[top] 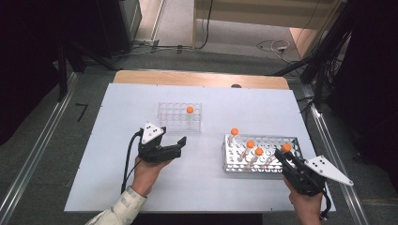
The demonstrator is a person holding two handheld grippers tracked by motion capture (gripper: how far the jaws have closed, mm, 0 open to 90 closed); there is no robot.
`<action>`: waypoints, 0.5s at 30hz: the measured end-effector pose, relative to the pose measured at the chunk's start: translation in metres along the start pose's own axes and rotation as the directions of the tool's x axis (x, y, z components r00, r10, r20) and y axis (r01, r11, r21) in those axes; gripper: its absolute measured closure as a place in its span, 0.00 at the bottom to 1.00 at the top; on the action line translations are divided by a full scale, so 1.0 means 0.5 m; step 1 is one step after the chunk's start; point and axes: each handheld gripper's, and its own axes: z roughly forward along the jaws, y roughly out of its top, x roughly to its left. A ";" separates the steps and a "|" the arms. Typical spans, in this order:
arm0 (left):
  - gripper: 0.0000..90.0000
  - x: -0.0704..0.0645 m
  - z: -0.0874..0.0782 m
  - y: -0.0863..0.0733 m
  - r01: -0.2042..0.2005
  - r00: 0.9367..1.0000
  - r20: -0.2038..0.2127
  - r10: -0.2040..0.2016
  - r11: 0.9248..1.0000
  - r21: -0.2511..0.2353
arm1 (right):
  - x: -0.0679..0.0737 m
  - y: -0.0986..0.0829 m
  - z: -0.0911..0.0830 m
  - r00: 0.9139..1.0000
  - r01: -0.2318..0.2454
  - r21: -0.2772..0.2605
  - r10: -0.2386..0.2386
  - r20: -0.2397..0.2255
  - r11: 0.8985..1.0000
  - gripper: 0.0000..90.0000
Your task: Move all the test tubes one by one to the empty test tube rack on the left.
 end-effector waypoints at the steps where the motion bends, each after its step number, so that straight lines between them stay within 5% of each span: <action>1: 0.20 0.000 -0.001 0.000 -0.001 1.000 0.000 0.001 1.000 0.001 | 0.002 0.004 -0.005 1.000 0.003 -0.008 -0.003 -0.006 1.000 0.80; 15: 0.20 0.002 -0.004 0.001 0.005 1.000 0.000 -0.005 1.000 -0.006 | 0.052 0.017 -0.032 0.993 0.042 0.006 -0.041 -0.109 0.999 0.80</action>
